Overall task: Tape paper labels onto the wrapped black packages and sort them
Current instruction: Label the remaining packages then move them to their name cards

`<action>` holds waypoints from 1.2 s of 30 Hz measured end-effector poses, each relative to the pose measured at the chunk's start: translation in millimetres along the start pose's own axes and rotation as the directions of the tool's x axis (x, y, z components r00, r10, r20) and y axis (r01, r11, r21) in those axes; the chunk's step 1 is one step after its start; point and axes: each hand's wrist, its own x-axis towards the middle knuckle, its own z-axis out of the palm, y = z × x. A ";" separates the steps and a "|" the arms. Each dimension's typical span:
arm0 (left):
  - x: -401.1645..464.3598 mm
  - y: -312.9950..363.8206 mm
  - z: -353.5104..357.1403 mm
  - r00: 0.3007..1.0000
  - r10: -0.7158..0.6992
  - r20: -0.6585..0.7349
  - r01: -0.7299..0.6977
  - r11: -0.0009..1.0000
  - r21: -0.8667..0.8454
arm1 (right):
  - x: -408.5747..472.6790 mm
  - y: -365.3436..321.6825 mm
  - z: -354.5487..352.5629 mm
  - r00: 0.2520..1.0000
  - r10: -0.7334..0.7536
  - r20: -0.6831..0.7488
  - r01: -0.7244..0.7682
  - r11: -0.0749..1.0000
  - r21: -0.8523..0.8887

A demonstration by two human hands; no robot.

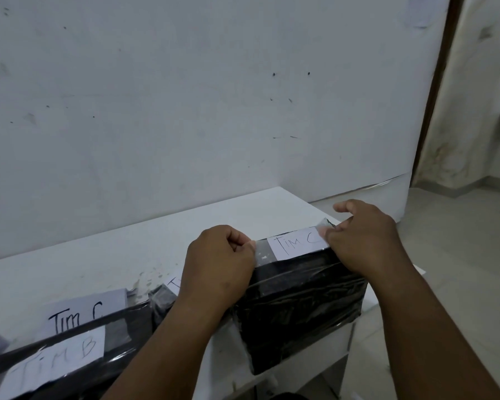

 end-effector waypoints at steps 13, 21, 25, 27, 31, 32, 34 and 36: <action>-6.3 3.2 1.7 0.999 -0.008 0.033 0.002 0.981 0.195 | 6.2 10.9 6.9 1.000 -0.010 0.003 0.010 1.000 -0.015; -13.7 9.1 0.4 1.000 0.014 0.020 -0.018 0.969 0.246 | 1.5 14.0 9.2 1.000 -0.023 -0.016 0.023 1.000 0.008; -14.2 7.2 1.8 1.000 0.029 0.002 -0.029 0.976 0.214 | 1.9 15.0 8.0 0.999 -0.028 -0.021 0.028 1.000 0.013; -14.1 6.3 2.4 0.999 0.033 0.003 -0.033 0.977 0.210 | 1.7 15.2 8.4 0.999 -0.030 -0.021 0.030 0.999 0.013; -13.7 4.3 2.9 0.999 0.034 0.000 -0.033 0.974 0.225 | 0.2 14.9 10.5 0.999 -0.034 -0.027 0.034 0.999 0.009; -13.9 4.0 2.9 0.999 0.036 -0.001 -0.035 0.972 0.233 | -0.1 14.7 11.0 0.999 -0.033 -0.029 0.033 0.999 0.002; -14.0 4.2 3.1 0.999 0.042 -0.003 -0.040 0.966 0.256 | -0.5 14.3 11.1 0.999 -0.029 -0.033 0.029 1.000 -0.005; -13.9 3.6 3.4 0.999 0.048 -0.002 -0.046 0.960 0.278 | -1.9 13.3 10.4 0.999 -0.026 -0.037 0.026 1.000 -0.001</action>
